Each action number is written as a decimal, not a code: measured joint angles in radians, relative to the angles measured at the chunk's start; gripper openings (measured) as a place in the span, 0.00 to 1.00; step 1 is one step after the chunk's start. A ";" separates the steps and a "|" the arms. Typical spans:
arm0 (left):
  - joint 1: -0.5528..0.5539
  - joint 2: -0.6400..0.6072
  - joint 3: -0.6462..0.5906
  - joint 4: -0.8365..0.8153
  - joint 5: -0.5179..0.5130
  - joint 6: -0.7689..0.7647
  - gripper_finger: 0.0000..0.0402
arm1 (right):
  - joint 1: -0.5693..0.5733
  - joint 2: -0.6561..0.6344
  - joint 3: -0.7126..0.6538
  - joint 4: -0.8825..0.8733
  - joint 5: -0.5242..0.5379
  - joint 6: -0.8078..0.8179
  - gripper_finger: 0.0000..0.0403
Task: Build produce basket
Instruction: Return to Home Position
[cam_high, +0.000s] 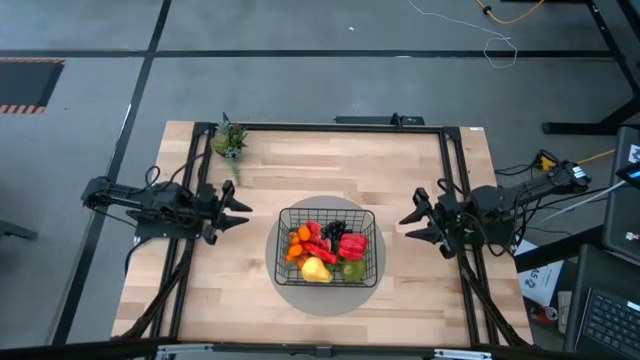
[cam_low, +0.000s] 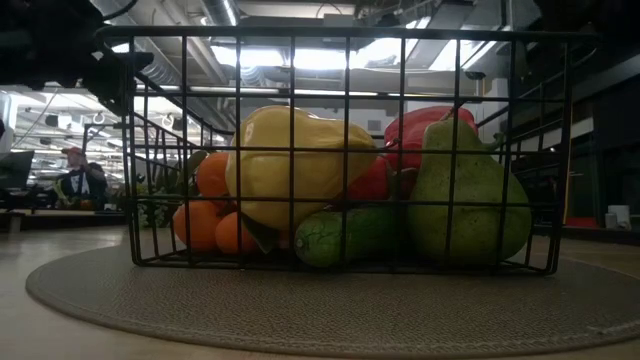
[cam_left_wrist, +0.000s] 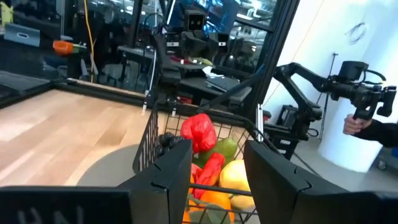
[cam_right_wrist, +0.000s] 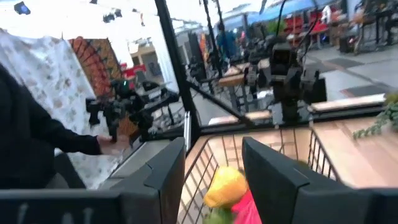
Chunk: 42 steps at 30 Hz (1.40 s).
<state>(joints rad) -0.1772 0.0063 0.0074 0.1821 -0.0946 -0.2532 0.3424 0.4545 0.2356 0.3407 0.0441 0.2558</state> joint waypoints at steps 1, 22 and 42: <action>0.000 0.000 0.000 -0.006 0.000 -0.002 0.35 | 0.000 0.000 0.000 -0.012 -0.009 0.000 0.40; 0.000 0.000 0.000 -0.015 0.000 -0.005 0.35 | -0.170 0.000 0.001 -0.210 -0.335 -0.054 0.40; 0.000 0.000 0.000 -0.015 -0.001 -0.005 0.35 | -0.175 -0.204 -0.227 -0.094 -0.490 -0.101 0.40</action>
<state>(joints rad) -0.1772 0.0063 0.0074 0.1672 -0.0955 -0.2584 0.1673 0.2508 0.0086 0.2465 -0.4463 0.1549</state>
